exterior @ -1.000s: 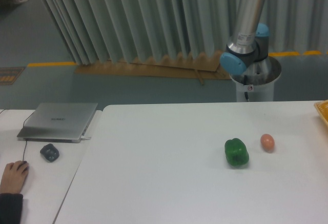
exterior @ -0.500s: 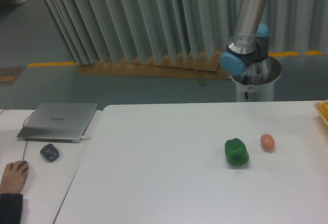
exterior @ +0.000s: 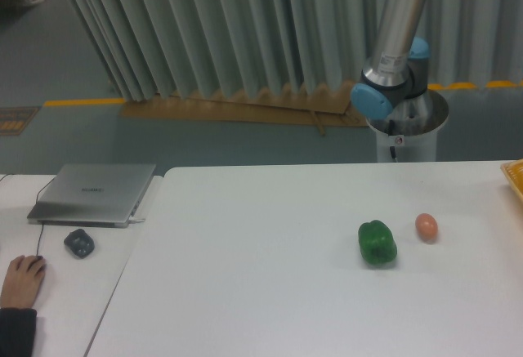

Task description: Place the red pepper on the table

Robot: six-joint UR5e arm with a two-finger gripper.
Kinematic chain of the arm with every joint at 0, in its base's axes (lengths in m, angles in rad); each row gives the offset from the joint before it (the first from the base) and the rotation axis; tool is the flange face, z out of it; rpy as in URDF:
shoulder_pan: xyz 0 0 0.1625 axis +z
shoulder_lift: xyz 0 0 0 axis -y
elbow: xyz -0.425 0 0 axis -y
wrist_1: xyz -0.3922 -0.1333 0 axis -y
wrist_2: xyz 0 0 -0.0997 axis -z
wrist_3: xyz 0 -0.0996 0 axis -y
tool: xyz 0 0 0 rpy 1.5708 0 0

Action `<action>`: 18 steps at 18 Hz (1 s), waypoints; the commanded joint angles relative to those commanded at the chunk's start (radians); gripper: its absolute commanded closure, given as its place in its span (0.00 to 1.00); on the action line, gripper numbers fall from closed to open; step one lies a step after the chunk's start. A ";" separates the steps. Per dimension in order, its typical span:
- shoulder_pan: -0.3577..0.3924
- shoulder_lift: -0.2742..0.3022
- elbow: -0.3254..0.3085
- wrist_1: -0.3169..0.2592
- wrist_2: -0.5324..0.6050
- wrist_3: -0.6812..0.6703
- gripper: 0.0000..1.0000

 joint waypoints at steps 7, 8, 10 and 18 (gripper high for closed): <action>-0.002 0.000 0.012 -0.003 0.002 -0.002 0.31; -0.002 0.002 0.012 -0.005 0.002 -0.002 0.32; -0.003 0.002 0.011 -0.003 0.002 -0.003 0.33; -0.005 0.003 0.009 -0.005 0.003 -0.017 0.52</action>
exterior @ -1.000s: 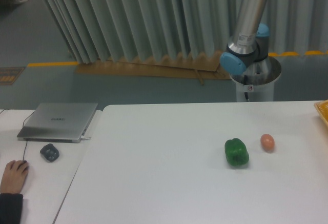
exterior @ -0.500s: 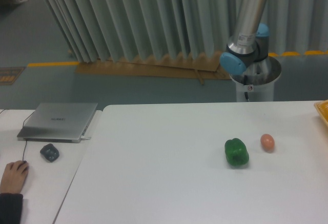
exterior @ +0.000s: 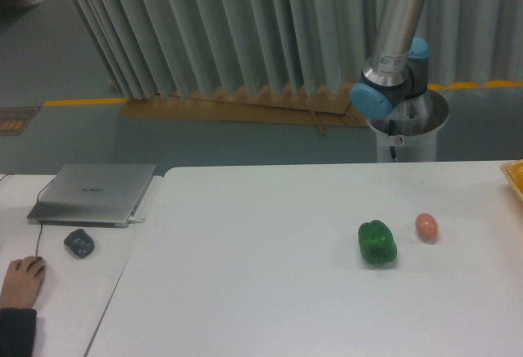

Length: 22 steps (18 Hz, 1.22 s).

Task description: Place the red pepper on the table

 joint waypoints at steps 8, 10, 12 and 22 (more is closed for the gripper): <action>0.000 0.003 0.046 -0.060 0.029 0.000 0.53; -0.002 0.005 0.073 -0.101 0.029 0.000 0.53; -0.005 0.008 0.100 -0.139 0.029 -0.002 0.53; -0.012 -0.005 0.057 -0.094 0.023 -0.003 0.00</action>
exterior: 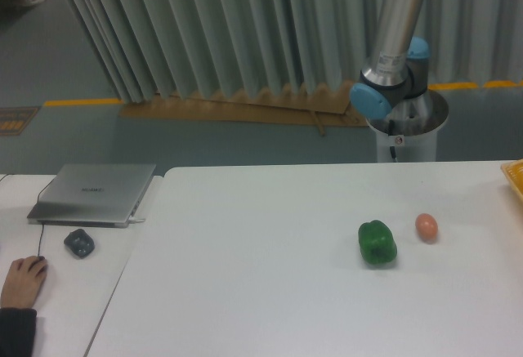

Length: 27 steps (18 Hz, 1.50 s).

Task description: Place the red pepper on the table

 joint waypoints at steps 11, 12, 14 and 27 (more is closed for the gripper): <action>0.000 -0.069 -0.014 0.112 0.002 -0.003 0.00; 0.000 -0.071 -0.015 0.117 0.002 -0.003 0.00; -0.005 -0.072 -0.020 0.120 0.002 -0.003 0.06; -0.005 -0.048 0.038 0.071 0.006 -0.005 0.66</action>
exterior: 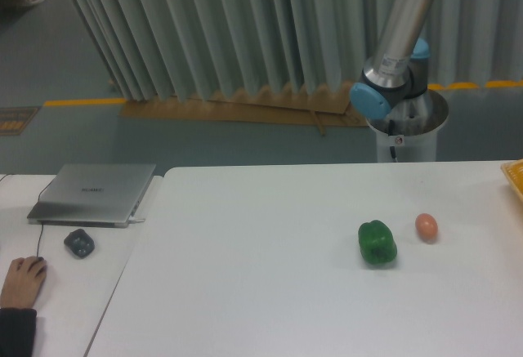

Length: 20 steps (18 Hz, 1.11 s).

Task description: Place the red pepper on the table

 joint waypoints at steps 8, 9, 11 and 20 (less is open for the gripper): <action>-0.201 0.110 0.077 -0.132 -0.023 -0.294 0.66; -0.248 0.127 0.080 -0.135 -0.031 -0.372 0.66; -0.343 0.155 0.074 -0.131 -0.037 -0.510 0.66; -0.701 0.115 -0.041 0.016 0.231 -0.794 0.65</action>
